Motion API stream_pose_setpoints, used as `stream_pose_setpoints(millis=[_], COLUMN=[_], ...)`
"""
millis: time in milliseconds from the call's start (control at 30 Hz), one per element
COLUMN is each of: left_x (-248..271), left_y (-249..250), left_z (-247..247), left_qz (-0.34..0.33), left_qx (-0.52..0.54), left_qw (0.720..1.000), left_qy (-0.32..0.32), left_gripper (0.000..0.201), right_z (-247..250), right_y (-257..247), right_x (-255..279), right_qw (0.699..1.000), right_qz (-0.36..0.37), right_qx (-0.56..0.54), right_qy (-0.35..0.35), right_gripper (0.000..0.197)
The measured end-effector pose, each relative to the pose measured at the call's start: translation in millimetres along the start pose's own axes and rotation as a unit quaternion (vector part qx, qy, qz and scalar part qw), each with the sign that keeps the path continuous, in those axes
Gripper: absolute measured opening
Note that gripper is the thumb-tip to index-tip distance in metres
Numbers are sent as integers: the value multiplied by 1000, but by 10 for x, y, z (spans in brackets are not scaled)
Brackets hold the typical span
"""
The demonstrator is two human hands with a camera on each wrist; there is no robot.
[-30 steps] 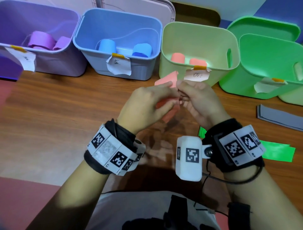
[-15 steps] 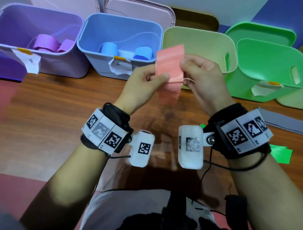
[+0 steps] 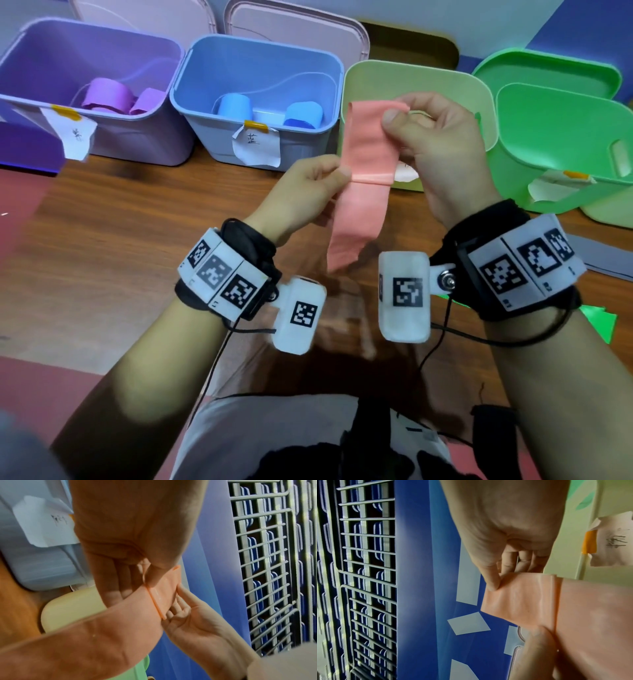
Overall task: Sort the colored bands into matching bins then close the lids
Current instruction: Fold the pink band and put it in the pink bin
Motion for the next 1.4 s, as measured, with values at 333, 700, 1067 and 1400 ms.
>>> stream_pose_setpoints(millis=[333, 700, 1067, 1400], left_x=[-79, -61, -15, 56], left_y=[198, 520, 857, 887], left_z=[1, 201, 300, 136], left_qz=[124, 99, -35, 1], left_qx=[201, 199, 156, 242], left_qw=[971, 974, 982, 963], left_qy=[-25, 37, 104, 121], left_gripper=[27, 22, 30, 17], right_z=[11, 21, -201, -336], right_y=[-474, -500, -633, -672], right_x=[126, 408, 343, 319], right_qw=[990, 969, 957, 897], right_qz=[120, 167, 172, 257], right_qx=[60, 138, 224, 358], right_qy=[-46, -121, -58, -42], right_gripper=[25, 30, 47, 59])
Point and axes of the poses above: each hand's wrist, its own x-axis away from the middle knuckle, its own z-axis out of the back of the hand, y = z × x, the point moved 8 cm from there along -x, towards the middle knuckle, and after that the axes turned 13 degrees about y, right-handed, at the moved point
